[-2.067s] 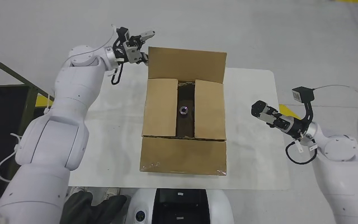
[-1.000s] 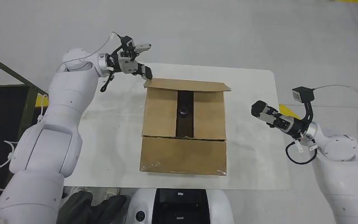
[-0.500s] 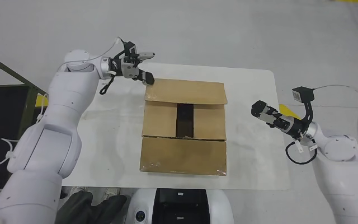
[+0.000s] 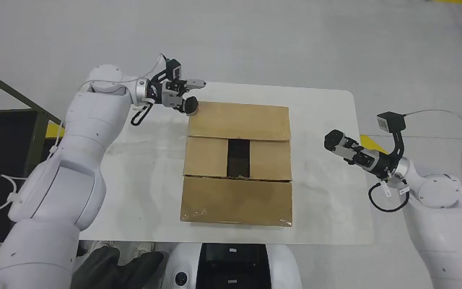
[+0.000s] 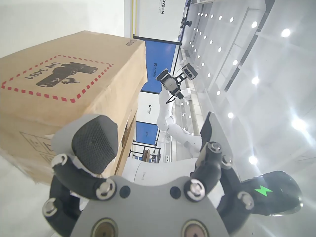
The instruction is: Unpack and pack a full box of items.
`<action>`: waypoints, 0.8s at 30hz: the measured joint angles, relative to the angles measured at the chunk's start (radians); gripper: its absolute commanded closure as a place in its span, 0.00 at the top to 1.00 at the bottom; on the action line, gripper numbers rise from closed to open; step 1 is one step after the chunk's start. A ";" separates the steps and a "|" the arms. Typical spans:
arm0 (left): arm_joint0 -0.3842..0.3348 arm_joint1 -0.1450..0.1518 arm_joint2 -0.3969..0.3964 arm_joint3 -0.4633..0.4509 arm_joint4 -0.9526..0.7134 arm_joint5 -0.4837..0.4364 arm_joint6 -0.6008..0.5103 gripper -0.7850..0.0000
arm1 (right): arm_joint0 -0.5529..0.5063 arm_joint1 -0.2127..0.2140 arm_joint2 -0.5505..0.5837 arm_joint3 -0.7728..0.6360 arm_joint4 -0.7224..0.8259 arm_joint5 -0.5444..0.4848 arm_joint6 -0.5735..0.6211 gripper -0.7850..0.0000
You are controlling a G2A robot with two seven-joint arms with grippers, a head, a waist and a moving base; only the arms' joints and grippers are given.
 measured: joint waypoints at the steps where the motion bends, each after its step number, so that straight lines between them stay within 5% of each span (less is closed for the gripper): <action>1: 0.001 0.001 0.005 -0.006 0.000 -0.006 0.000 1.00 | 0.000 0.000 0.000 0.000 0.000 0.000 0.000 1.00; 24: 0.059 0.102 0.086 -0.223 -0.147 -0.040 0.000 1.00 | 0.000 0.000 0.000 0.000 0.000 0.000 0.000 1.00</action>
